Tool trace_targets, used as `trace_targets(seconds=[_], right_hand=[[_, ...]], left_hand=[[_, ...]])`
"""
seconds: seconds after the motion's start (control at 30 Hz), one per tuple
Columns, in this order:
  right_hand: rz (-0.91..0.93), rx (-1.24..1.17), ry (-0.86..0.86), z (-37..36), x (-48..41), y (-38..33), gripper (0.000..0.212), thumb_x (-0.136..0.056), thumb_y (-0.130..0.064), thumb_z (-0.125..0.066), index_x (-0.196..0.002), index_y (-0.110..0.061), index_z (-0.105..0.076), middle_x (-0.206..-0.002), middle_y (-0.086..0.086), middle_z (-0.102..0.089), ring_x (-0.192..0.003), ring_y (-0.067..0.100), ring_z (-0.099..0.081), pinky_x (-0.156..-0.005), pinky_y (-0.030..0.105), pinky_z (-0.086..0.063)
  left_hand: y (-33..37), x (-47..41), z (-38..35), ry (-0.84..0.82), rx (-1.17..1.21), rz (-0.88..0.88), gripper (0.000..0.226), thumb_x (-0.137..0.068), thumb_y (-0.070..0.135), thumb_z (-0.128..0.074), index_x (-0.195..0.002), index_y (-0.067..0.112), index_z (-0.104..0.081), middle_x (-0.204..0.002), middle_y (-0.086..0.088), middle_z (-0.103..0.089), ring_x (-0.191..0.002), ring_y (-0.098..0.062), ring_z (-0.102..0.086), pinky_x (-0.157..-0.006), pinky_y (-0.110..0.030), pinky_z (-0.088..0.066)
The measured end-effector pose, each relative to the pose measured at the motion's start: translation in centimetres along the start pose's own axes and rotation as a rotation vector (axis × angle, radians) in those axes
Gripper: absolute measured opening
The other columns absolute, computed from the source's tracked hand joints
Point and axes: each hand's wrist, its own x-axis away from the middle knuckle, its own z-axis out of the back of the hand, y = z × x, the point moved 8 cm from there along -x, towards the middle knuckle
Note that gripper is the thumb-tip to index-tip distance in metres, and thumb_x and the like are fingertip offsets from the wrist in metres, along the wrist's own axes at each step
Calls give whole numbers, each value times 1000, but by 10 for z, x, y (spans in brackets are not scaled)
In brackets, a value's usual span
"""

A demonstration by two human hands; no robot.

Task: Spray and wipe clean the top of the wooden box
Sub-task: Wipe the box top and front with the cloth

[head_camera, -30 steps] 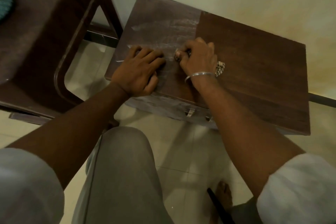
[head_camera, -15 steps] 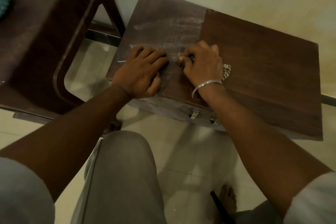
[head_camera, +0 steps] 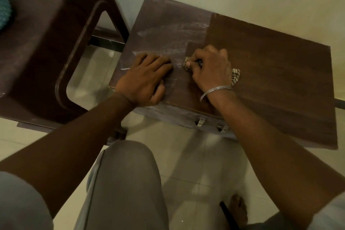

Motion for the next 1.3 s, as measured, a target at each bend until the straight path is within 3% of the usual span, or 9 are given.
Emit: trace_targets(seconds=[0.2, 0.37, 0.67, 0.83, 1.0, 1.17, 1.3], right_hand=[[-61, -16, 69, 1, -39, 9, 8, -87, -35, -65, -85, -29, -68, -105, -4, -62, -101, 28, -50, -73, 39, -45], [-134, -4, 31, -1, -78, 19, 7, -89, -33, -62, -87, -29, -67, -111, 0, -61, -110, 31, -48, -79, 41, -44], [-56, -16, 48, 2, -30, 18, 8, -86, -37, -66, -83, -29, -67, -98, -7, -58, -94, 24, -45, -68, 35, -36], [-127, -10, 70, 3, -69, 25, 9, -88, -36, -63, -85, -29, -69, -106, -2, -61, -106, 31, -48, -75, 39, -42], [-193, 22, 53, 1, -112, 31, 15, -89, -29, -59, -76, -34, -55, -108, 0, -59, -111, 32, -48, -73, 39, -41], [-189, -13, 31, 0, -90, 31, 8, -90, -31, -62, -82, -30, -64, -111, 0, -59, -110, 32, -46, -75, 38, -35], [-96, 4, 93, 1, -58, 24, 9, -87, -36, -65, -81, -30, -65, -100, -6, -58, -99, 28, -48, -70, 37, -37]], left_hand=[[-1, -1, -1, 13, 17, -7, 60, -87, 39, -34, -131, 5, -58, -136, -17, -57, -115, -35, -52, -101, -50, -37], [-1, -1, -3, -16, 5, -3, 61, -87, 38, -35, -132, 5, -57, -138, -17, -56, -116, -35, -52, -102, -50, -35], [0, -1, -2, 4, 20, -8, 61, -87, 38, -36, -132, 3, -59, -136, -18, -58, -116, -36, -54, -103, -51, -38], [-2, -2, -3, -5, 19, -3, 62, -88, 39, -35, -133, 4, -59, -137, -19, -58, -118, -36, -53, -104, -52, -36], [-3, -1, -4, -26, 5, 0, 61, -89, 38, -34, -133, 4, -58, -138, -18, -57, -118, -35, -53, -105, -51, -35], [-1, -1, -3, -15, 6, -4, 59, -89, 36, -36, -133, 4, -59, -137, -18, -57, -117, -34, -53, -105, -50, -36], [-2, -2, -3, -15, 10, 5, 60, -88, 37, -36, -133, 4, -59, -137, -17, -57, -119, -34, -53, -106, -51, -35]])
